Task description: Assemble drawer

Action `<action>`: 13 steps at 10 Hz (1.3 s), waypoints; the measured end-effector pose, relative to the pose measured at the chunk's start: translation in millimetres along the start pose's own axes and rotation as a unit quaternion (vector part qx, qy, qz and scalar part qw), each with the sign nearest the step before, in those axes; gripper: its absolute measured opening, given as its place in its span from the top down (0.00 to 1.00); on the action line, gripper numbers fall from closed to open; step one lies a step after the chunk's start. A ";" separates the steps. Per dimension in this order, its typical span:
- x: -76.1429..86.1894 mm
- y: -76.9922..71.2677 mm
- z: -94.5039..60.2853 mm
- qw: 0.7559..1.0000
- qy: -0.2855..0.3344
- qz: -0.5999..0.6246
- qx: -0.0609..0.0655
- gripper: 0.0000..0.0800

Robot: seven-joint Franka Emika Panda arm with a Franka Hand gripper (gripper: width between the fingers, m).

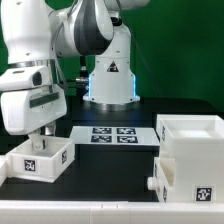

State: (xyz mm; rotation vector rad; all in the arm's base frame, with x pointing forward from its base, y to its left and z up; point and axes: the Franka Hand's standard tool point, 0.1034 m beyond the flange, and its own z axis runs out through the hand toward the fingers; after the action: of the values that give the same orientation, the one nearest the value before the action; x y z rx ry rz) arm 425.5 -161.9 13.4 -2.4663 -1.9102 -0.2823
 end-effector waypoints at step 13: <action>82.5 47.3 -30.1 0.996 -0.007 -0.091 0.020 0.95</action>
Offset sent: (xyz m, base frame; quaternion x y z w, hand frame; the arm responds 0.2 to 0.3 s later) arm 0.0000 0.0000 0.0000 0.0000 0.0000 0.0000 1.0000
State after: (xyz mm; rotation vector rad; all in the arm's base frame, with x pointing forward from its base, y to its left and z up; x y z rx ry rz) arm 486.7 -98.4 60.1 -2.2785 -2.1287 -0.2255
